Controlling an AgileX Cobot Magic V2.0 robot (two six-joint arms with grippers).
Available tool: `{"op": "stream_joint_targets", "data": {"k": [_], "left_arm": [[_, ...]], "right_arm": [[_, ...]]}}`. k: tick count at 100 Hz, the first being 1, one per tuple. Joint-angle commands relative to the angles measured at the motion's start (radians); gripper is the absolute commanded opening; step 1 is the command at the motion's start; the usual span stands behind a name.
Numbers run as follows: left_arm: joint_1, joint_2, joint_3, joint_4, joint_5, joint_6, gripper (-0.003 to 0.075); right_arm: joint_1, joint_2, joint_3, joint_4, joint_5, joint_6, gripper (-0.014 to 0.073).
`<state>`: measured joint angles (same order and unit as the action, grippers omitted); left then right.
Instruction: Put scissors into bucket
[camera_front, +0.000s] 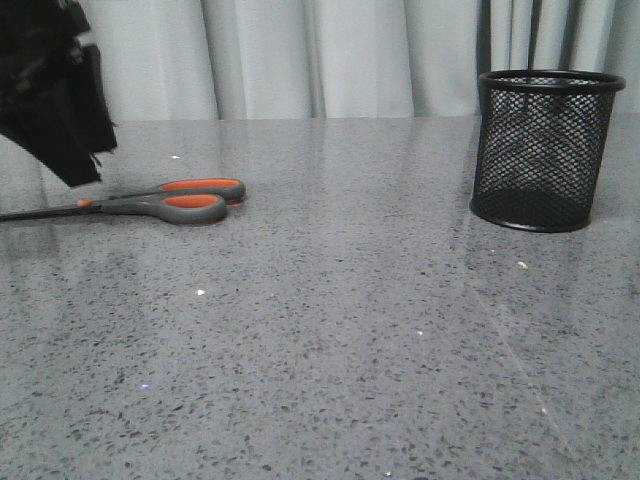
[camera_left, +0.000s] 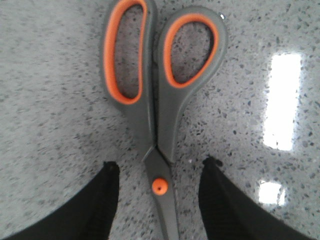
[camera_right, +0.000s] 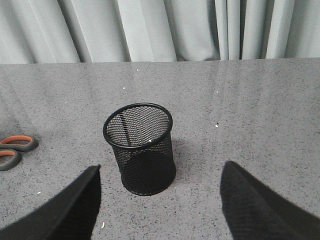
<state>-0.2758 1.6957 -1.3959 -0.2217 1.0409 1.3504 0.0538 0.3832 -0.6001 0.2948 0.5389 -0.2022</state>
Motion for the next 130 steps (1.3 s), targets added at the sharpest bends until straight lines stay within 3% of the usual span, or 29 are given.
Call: {"op": "stream_joint_targets", "data": {"k": [1,57,105,119,130], "left_arm": [[-0.007,-0.014,-0.041,-0.033,-0.004,0.003,0.0345],[-0.007,0.043,-0.080,-0.115,0.013,0.050,0.0346],[-0.007,0.100,-0.083,-0.090,0.034,0.050,0.0350],[-0.007,0.102,-0.083,-0.158,0.042,0.050,0.0348],[-0.009,0.102,-0.083,-0.179,0.049,0.012,0.0312]], "right_arm": [[0.004,0.014,-0.030,0.000,-0.086,-0.016,0.0458],[0.004,0.014,-0.030,0.000,-0.082,-0.016,0.0458],[0.004,0.014,-0.030,0.000,-0.072,-0.016,0.0458],[0.004,0.014,-0.030,0.000,-0.075,-0.016,0.0458],[0.004,0.014,-0.030,0.000,-0.075,-0.016,0.0458]]}}
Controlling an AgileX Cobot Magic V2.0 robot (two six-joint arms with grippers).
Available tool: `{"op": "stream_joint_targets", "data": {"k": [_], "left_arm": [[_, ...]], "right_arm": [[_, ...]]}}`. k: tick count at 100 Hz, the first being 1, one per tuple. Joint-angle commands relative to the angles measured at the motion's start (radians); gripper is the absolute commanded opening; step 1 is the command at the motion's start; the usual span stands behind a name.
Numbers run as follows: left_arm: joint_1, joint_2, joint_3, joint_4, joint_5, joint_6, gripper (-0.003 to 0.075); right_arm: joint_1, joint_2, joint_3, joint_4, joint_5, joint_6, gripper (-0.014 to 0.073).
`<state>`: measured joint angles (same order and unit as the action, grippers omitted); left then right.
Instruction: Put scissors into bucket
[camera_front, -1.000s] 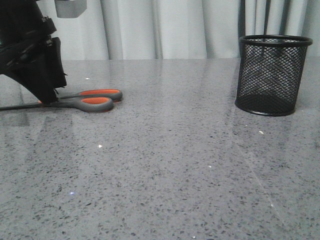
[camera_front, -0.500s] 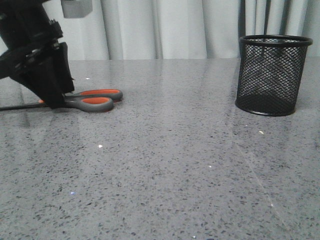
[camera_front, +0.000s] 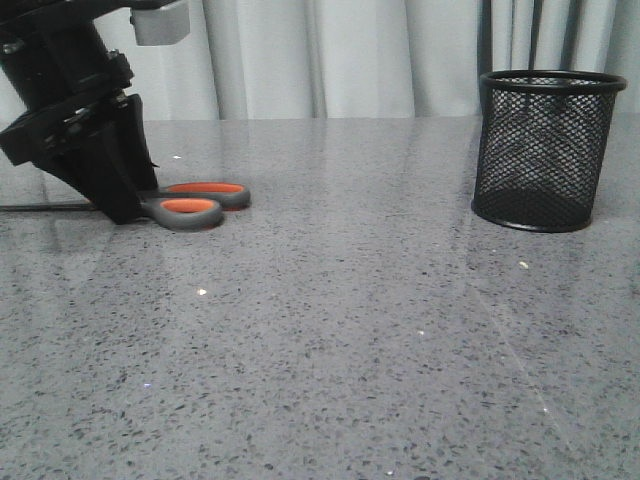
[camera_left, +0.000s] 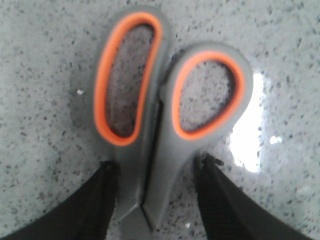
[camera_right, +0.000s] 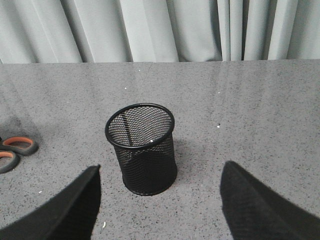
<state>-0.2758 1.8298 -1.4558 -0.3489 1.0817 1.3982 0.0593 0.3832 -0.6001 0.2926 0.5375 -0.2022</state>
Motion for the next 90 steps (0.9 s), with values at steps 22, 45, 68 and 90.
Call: {"op": "stream_joint_targets", "data": {"k": [22,45,68,90], "left_arm": [[-0.009,-0.037,-0.023,-0.066,0.006,-0.081,0.0123],[-0.009,-0.091,-0.023,-0.077,-0.045,-0.081,0.0080],[-0.009,-0.218,-0.023,-0.196,-0.134,-0.079,0.0081],[-0.070,-0.371,-0.023,-0.293,-0.188,-0.014,0.0081]], "right_arm": [[-0.001,0.014,-0.030,0.002,-0.067,-0.016,0.0458],[-0.001,0.014,-0.030,0.002,-0.066,-0.016,0.0458],[-0.001,0.014,-0.032,0.070,-0.059,-0.016,0.0458],[0.050,0.020,-0.095,0.461,-0.064,-0.303,0.0458]]}}
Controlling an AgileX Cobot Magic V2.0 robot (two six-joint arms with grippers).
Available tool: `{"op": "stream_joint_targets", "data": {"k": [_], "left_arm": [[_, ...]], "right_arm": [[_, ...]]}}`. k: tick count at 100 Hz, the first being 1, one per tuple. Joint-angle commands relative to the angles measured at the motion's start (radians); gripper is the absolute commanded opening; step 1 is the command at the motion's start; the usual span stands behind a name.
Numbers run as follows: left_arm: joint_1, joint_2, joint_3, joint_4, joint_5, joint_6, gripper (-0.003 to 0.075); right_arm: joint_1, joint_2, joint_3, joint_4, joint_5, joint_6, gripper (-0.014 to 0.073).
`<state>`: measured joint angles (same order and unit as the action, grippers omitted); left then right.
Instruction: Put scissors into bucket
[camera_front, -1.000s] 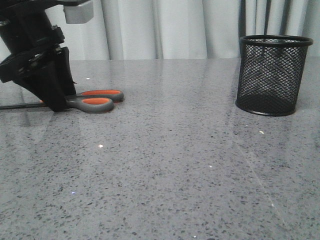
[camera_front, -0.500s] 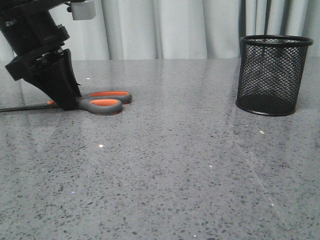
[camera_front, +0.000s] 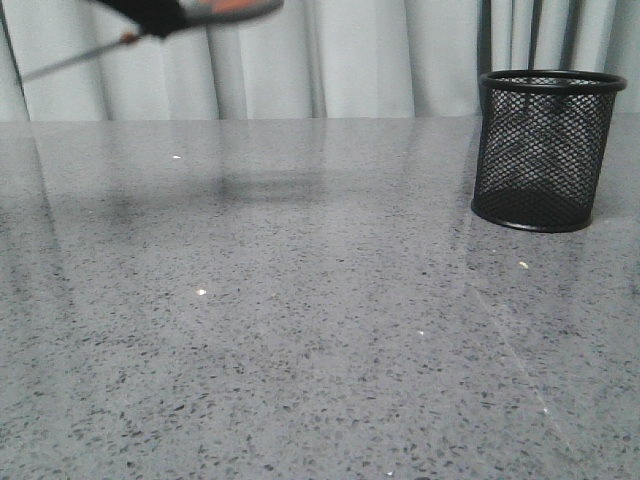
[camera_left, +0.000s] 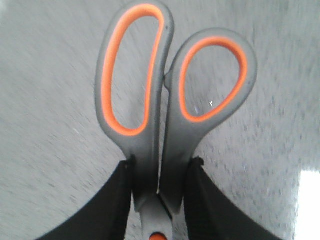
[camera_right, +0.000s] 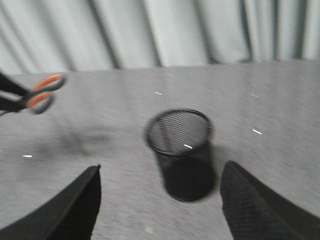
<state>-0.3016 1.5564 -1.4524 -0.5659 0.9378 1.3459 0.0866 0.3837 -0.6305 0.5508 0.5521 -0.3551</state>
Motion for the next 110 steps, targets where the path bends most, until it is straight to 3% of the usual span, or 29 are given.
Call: {"op": "stream_joint_targets", "data": {"k": [1,10,27,38,54,92,99,104,110], "left_arm": [[-0.049,-0.103,-0.027,-0.076,-0.044,0.050,0.0081],[-0.127,-0.155,-0.027,-0.076,-0.072,0.099,0.0081],[-0.284,-0.222,-0.027,-0.076,-0.194,0.101,0.0081],[-0.374,-0.236,-0.027,-0.076,-0.255,0.108,0.0081],[-0.478,-0.238,-0.027,-0.074,-0.311,0.108,0.0081],[-0.593,-0.241,-0.027,-0.074,-0.377,0.109,0.0081],[-0.605,-0.241,-0.027,-0.074,-0.390,0.109,0.0081],[-0.610,-0.244,-0.027,-0.074,-0.399,0.109,0.0083],[-0.610,-0.251,-0.027,-0.076,-0.406,0.108,0.0108]], "right_arm": [[0.025,0.024,-0.068,0.219,-0.079,-0.161,0.0458],[0.047,0.059,-0.107,0.379,-0.072,-0.239,0.0458],[0.062,0.163,-0.171,0.437,-0.016,-0.239,0.0459],[0.062,0.217,-0.203,0.553,0.037,-0.249,0.0459],[0.062,0.289,-0.227,0.753,0.107,-0.415,0.0459],[0.062,0.409,-0.239,0.797,0.069,-0.456,0.0454],[0.062,0.440,-0.249,0.808,0.091,-0.456,0.0381],[0.062,0.466,-0.261,0.808,0.116,-0.456,0.0253],[0.062,0.488,-0.274,0.808,0.142,-0.456,0.0029]]}}
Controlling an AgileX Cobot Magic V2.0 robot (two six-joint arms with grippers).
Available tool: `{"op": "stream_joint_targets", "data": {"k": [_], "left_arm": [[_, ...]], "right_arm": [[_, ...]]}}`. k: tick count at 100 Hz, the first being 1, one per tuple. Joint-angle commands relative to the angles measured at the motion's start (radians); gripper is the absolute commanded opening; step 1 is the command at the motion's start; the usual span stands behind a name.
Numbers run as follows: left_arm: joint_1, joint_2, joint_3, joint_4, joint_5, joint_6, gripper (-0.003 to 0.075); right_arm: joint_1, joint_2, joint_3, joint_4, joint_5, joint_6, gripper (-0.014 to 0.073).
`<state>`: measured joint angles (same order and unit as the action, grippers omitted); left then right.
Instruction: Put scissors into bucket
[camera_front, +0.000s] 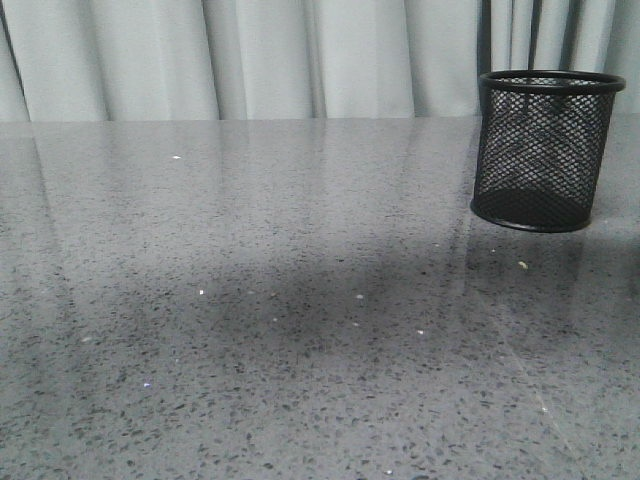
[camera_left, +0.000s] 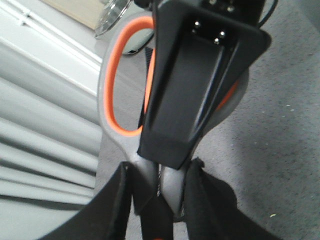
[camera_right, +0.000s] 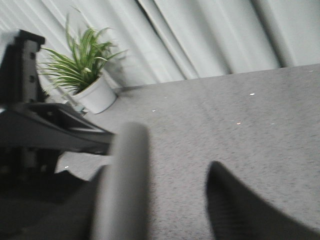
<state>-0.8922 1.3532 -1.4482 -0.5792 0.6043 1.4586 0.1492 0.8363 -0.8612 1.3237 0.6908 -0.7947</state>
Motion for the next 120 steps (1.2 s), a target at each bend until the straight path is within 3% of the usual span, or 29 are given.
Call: {"op": "stream_joint_targets", "data": {"k": [1,3,18,27,39,58,66,74,85,120], "left_arm": [[-0.019,-0.051,-0.031,-0.063,-0.075,-0.005,0.0113],[-0.019,-0.057,-0.031,-0.065,-0.077,-0.009,0.0133],[-0.019,-0.128,-0.031,-0.059,-0.132,-0.133,0.0367],[-0.019,-0.198,-0.031,-0.042,-0.148,-0.176,0.0422],[-0.019,-0.302,-0.031,-0.033,-0.141,-0.229,0.0373],[-0.019,-0.463,-0.029,0.083,-0.044,-0.408,0.0090],[-0.019,-0.508,-0.027,0.179,-0.009,-0.500,0.0012],[-0.019,-0.549,-0.012,0.264,0.006,-0.587,-0.0020],[-0.019,-0.592,0.038,0.334,0.013,-0.642,-0.0020],[-0.019,-0.674,0.209,0.332,0.013,-0.662,-0.0020]], "right_arm": [[-0.001,0.040,-0.046,0.035,0.005,-0.019,0.0003],[-0.001,0.042,-0.051,0.035,0.009,-0.023,-0.0074],[-0.001,0.069,-0.109,-0.014,-0.002,-0.067,-0.0063],[-0.013,0.090,-0.182,-0.131,0.001,-0.063,-0.0062],[-0.058,0.140,-0.321,-0.309,0.062,0.018,-0.0062],[-0.131,0.266,-0.581,-0.735,0.331,0.254,-0.0062],[-0.133,0.333,-0.659,-0.882,0.450,0.328,-0.0062],[-0.133,0.399,-0.695,-0.986,0.516,0.371,-0.0062],[-0.133,0.458,-0.698,-1.009,0.497,0.373,-0.0062],[-0.131,0.531,-0.699,-0.993,0.361,0.373,-0.0063]]}}
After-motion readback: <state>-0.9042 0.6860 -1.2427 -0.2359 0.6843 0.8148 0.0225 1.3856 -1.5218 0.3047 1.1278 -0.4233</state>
